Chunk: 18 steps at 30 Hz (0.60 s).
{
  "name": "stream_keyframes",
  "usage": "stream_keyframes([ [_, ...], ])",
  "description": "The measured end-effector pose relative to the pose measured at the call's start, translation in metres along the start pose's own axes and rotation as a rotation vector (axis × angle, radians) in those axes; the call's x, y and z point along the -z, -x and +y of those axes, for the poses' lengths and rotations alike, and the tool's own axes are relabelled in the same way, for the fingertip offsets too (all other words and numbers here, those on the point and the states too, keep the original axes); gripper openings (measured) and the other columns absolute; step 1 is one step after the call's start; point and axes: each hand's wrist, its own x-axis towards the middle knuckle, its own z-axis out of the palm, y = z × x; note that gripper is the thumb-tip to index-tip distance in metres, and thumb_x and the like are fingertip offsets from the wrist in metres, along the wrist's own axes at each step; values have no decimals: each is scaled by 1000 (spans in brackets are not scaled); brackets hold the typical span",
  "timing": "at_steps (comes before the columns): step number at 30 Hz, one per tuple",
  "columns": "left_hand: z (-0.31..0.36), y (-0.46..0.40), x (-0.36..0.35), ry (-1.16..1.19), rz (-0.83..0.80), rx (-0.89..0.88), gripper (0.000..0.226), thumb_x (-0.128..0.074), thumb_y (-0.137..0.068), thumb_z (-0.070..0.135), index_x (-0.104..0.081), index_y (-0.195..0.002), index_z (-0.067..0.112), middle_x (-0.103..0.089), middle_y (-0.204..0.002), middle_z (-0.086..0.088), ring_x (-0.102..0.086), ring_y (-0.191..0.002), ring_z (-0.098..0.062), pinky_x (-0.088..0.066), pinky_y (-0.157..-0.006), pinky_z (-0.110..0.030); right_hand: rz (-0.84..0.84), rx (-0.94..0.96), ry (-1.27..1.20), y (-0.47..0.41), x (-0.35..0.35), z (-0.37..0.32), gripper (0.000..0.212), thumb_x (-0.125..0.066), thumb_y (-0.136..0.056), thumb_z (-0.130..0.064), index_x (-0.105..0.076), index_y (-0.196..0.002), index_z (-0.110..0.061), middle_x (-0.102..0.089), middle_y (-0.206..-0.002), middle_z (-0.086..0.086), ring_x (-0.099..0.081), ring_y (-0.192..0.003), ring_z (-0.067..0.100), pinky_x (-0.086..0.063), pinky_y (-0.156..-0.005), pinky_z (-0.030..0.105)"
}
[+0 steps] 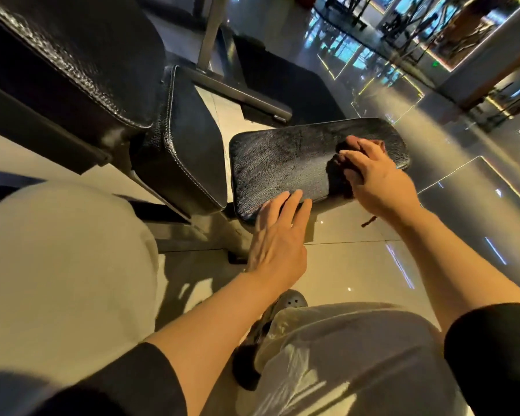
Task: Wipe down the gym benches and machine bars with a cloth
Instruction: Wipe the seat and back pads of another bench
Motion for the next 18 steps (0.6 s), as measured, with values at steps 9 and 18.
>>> stream_keyframes([
  [9, 3, -101, 51, -447, -303, -598, 64, -58, -88, 29, -32, -146, 16, -26, -155, -8, -18, -143, -29, -13, -119, -42, -3, 124, 22, 2, 4, 1, 41, -47, -98, -32, -51, -137, -24, -36, -152, -2, -43, -132, 24, -45, -101, 42],
  [18, -4, -119, 46, -426, -482, -449, 70, -61, -88, 39, -27, -147, 20, -20, -154, -8, -14, -142, -26, -13, -119, -43, 87, -35, 22, -28, -15, -15, 35, -45, -99, -35, -56, -129, -21, -41, -143, 2, -42, -127, 23, -44, -99, 40],
])
